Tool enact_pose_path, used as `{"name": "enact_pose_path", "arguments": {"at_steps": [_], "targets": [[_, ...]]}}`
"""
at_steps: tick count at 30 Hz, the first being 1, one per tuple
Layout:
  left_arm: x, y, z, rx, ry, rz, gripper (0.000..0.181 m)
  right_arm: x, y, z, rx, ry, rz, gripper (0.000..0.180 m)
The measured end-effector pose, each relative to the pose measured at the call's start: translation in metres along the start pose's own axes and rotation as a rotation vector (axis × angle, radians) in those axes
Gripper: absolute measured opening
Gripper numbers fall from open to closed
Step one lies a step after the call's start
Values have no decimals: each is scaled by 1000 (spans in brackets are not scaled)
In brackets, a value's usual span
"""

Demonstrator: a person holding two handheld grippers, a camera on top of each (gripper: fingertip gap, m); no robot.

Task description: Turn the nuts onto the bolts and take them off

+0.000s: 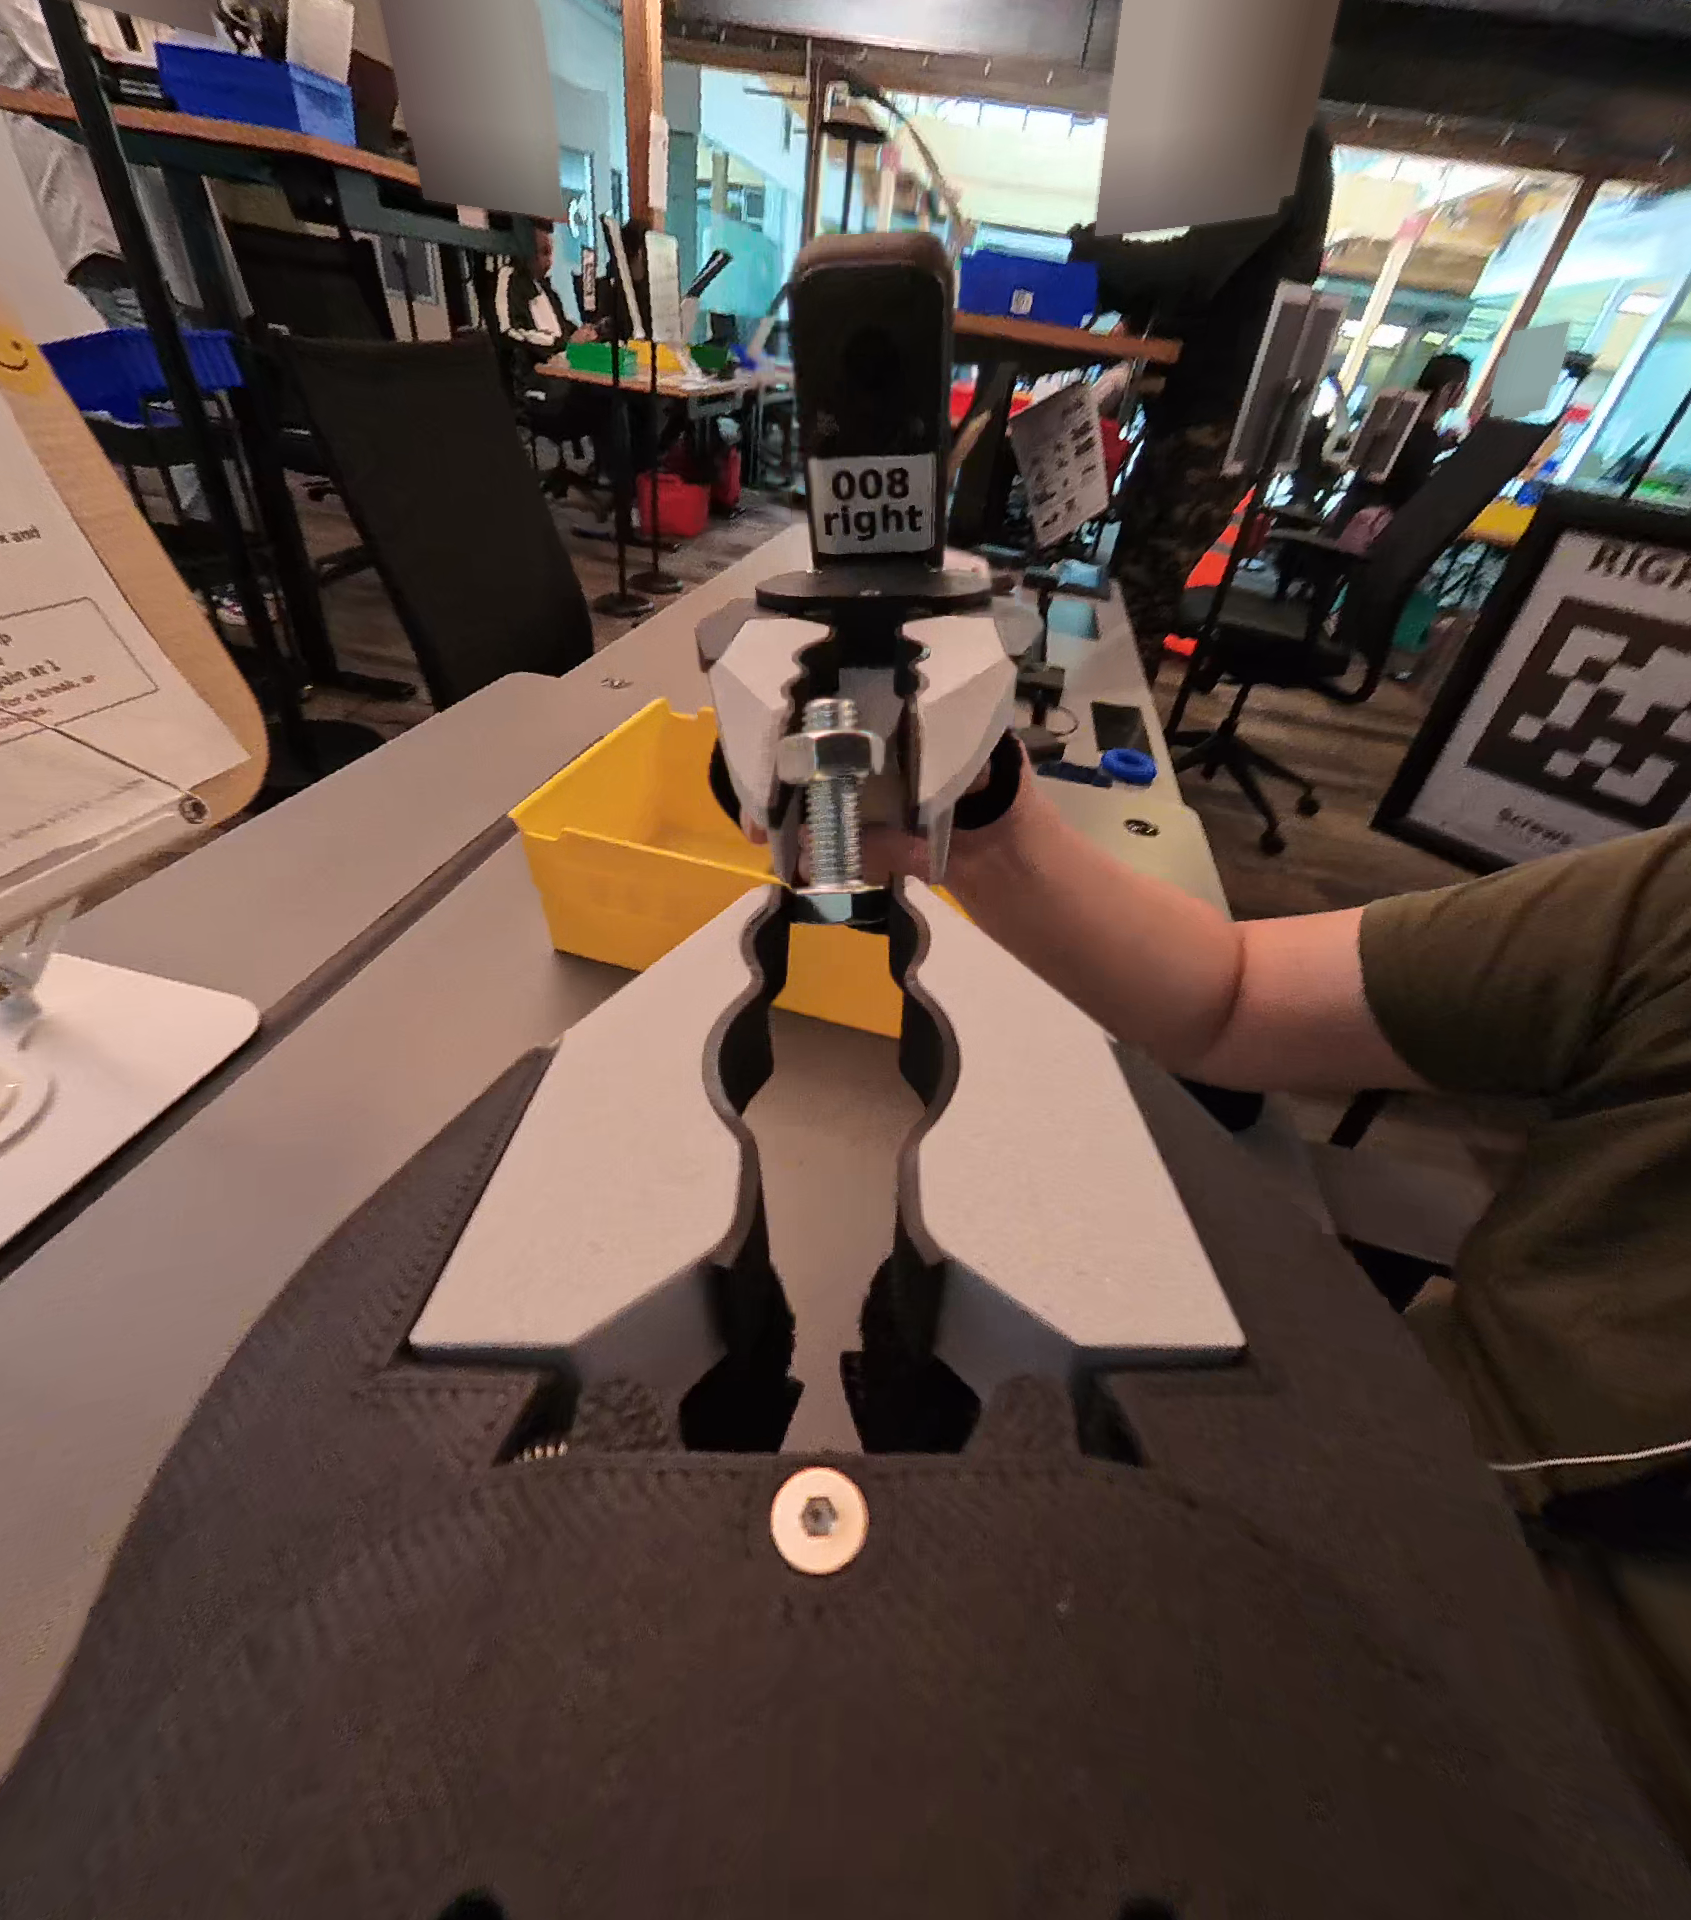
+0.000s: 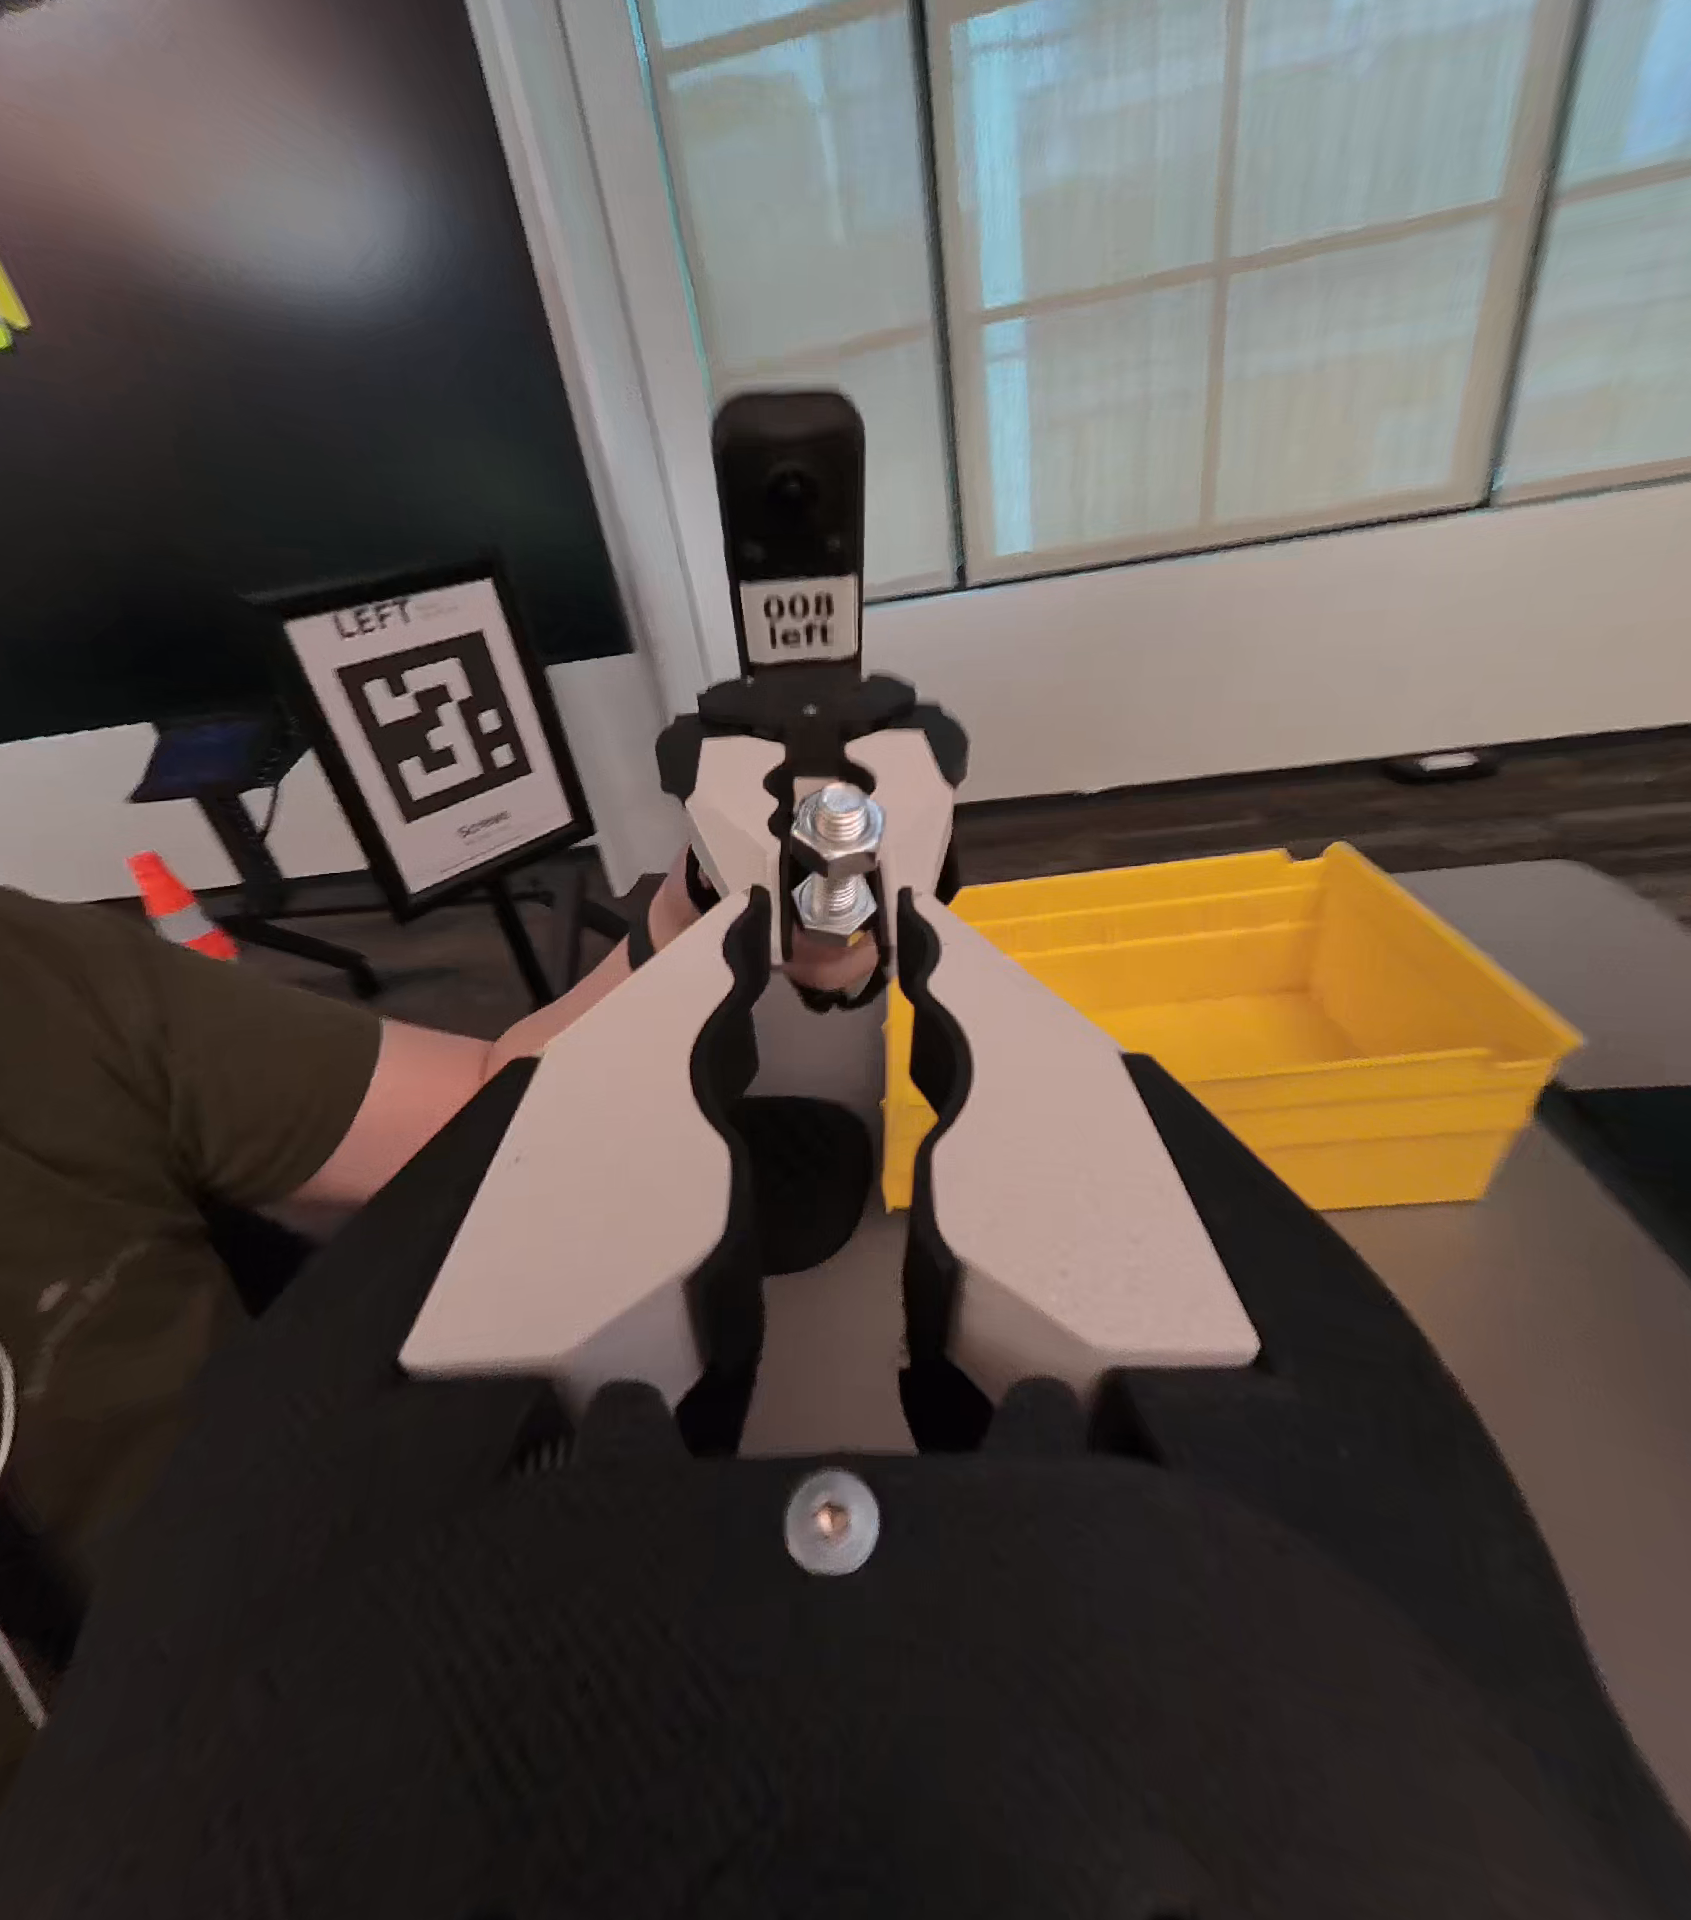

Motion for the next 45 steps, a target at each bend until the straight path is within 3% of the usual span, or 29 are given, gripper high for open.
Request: {"name": "enact_pose_path", "arguments": {"at_steps": [7,12,20,23,26,37,38,41,45], "targets": [[1,-3,1,3,-8,2,17,2,8,-12,125,0,34,18],[4,-6,2,-7,-20,5,17,-1,2,-8,119,-24,-26,8],[9,-11,7,-32,3,57,18,-5,2,-7,51,-9,-22,7],[7,-11,5,0,59,90,27,-6,-1,-5,23,-1,-5,7],[4,-10,5,15,58,92,11,-5,-3,-4,16,-9,-10,7],[8,-10,6,17,-1,81,7,-7,-6,-4,17,35,8,7],[8,-10,4,23,-17,63,7,-7,-6,-5,26,38,7,8],[8,-9,1,41,-58,5,7,-10,-9,-6,36,0,-34,38],[17,-7,-3,68,-80,52,8,-5,-7,-2,33,0,-29,35]]}}
Point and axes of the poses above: each gripper's, where its closed fingertips meet, y back along the fingers, z out of its underside, x = y × z across the jaws, the point moved 6 cm from there along y, back along the fingers, and after that the axes turned 12 degrees about -z, right-handed, at the moved point
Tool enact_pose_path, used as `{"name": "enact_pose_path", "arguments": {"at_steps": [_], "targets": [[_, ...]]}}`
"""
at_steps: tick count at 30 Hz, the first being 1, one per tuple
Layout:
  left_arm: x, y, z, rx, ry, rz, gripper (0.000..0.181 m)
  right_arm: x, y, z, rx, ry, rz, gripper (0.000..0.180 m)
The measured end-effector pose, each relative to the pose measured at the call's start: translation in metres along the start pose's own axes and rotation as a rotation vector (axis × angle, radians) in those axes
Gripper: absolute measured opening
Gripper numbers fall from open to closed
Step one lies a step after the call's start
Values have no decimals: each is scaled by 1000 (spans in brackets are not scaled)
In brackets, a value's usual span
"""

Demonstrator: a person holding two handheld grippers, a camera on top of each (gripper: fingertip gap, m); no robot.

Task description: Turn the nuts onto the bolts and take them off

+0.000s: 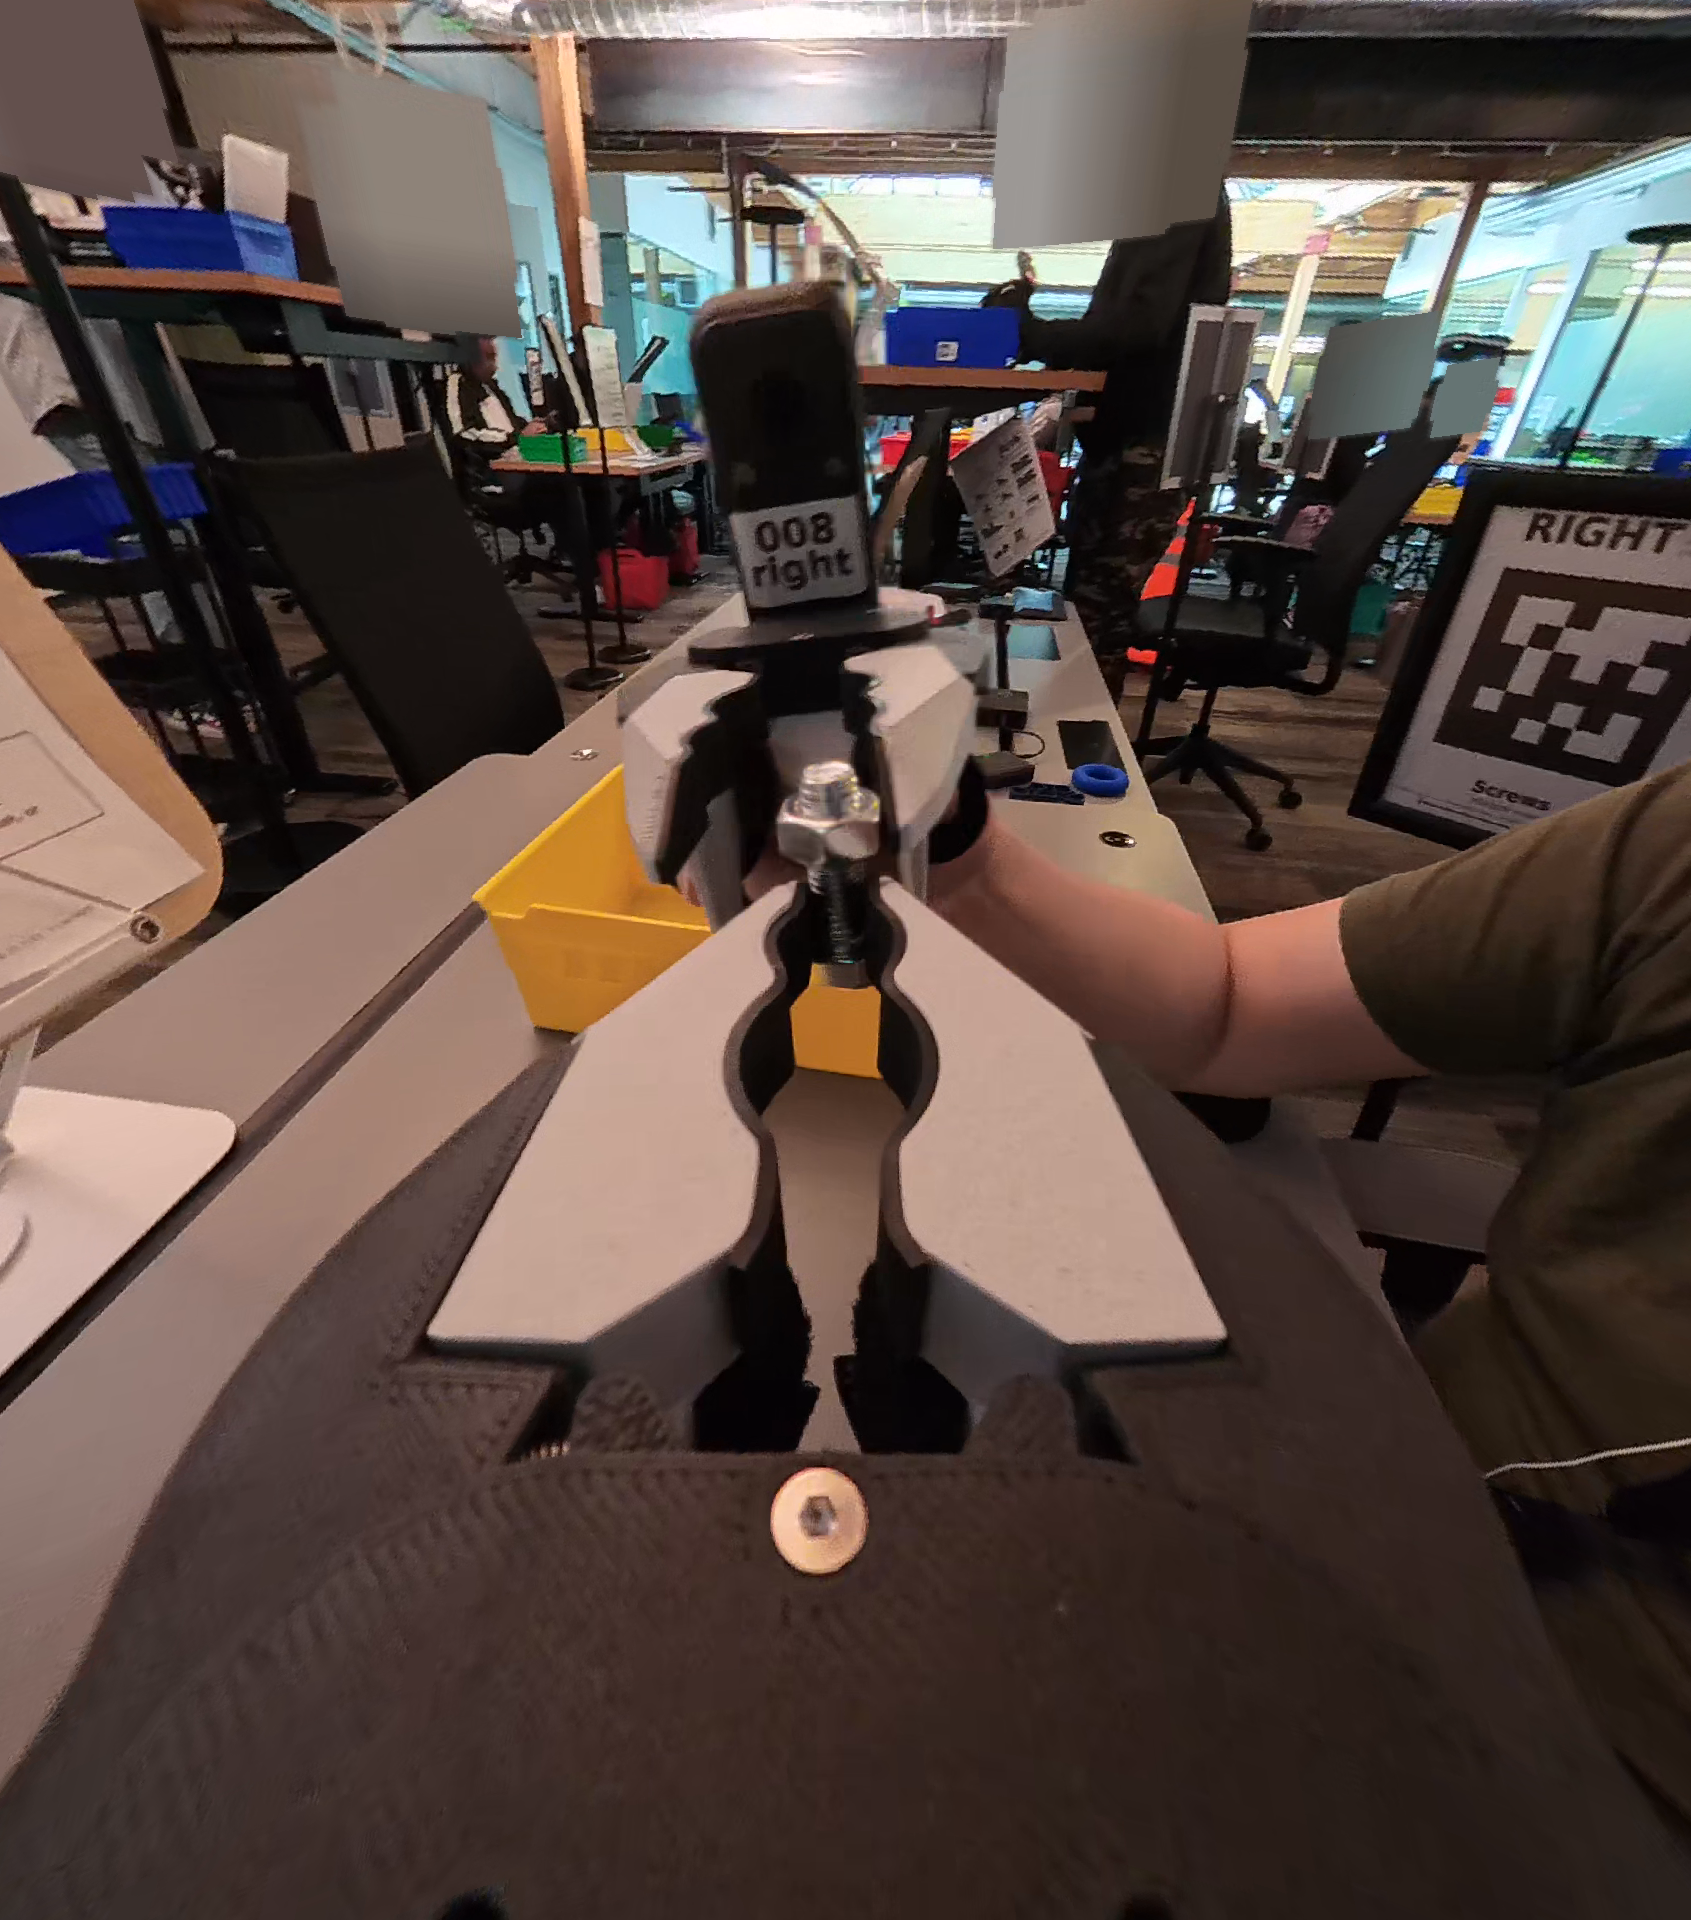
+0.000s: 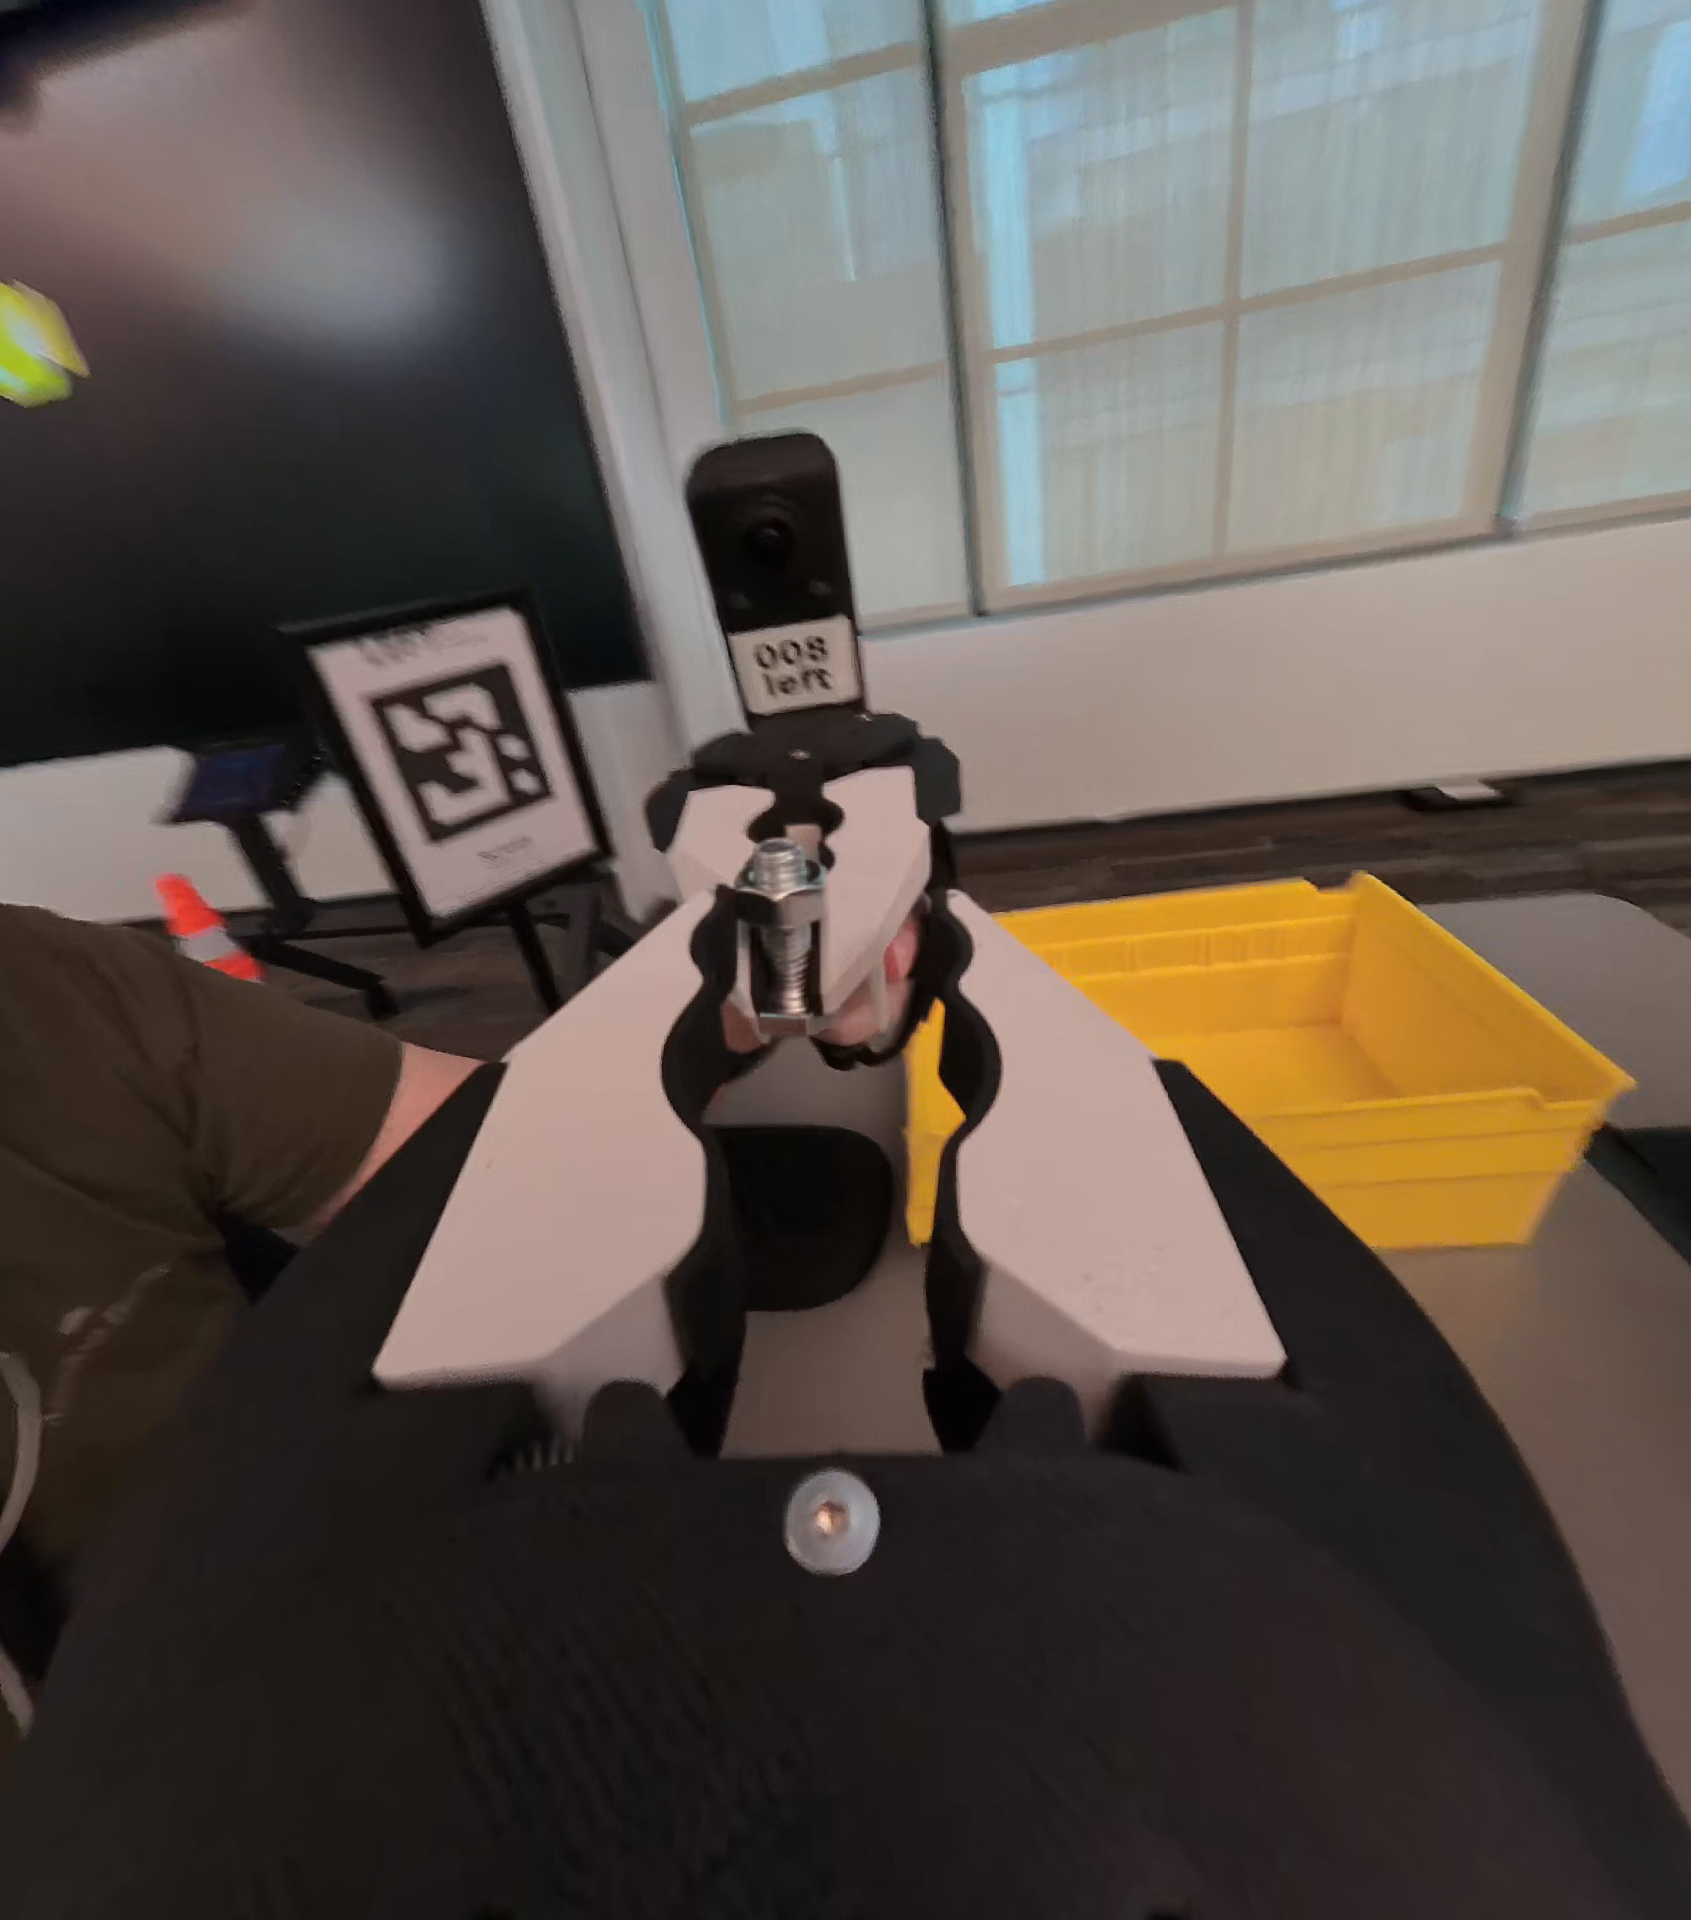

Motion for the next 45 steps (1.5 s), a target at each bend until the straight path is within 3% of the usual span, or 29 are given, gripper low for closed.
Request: {"name": "enact_pose_path", "arguments": {"at_steps": [5,11,14,18,21,23,24,25,29,34,39,45], "targets": [[4,3,-4,17,12,36,7,6,18,-5,126,-122,-108,32],[10,-2,-3,15,17,54,7,-6,1,1,13,10,-58,39],[14,-1,-6,27,23,74,7,-2,24,-7,98,-66,-67,28],[16,-6,-7,28,36,69,8,-29,26,-23,12,33,-36,44],[25,-23,-7,6,24,109,8,-39,21,-25,-80,121,51,48],[32,-35,-15,7,10,144,7,-37,34,-27,-93,63,79,51],[34,-41,-20,6,1,152,7,-40,47,-33,-59,28,74,47],[36,-45,-26,19,-8,170,7,-42,63,-41,-12,10,104,33],[47,-66,-54,103,23,316,7,-74,105,-68,101,111,220,34],[55,-131,-65,81,-54,369,7,-101,120,-73,77,168,366,42],[66,-180,-67,72,-78,453,7,-108,168,-66,127,134,428,37],[48,-200,-54,68,-23,465,7,-109,164,-66,82,162,412,50]]}}
Point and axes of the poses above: each gripper's, where its closed fingertips meet, y back along the fingers, z out of its underside, x = y × z across the jaws, the point moved 6 cm from there along y, back along the fingers, and after that the axes turned 12 degrees about -z, right-handed, at the moved point
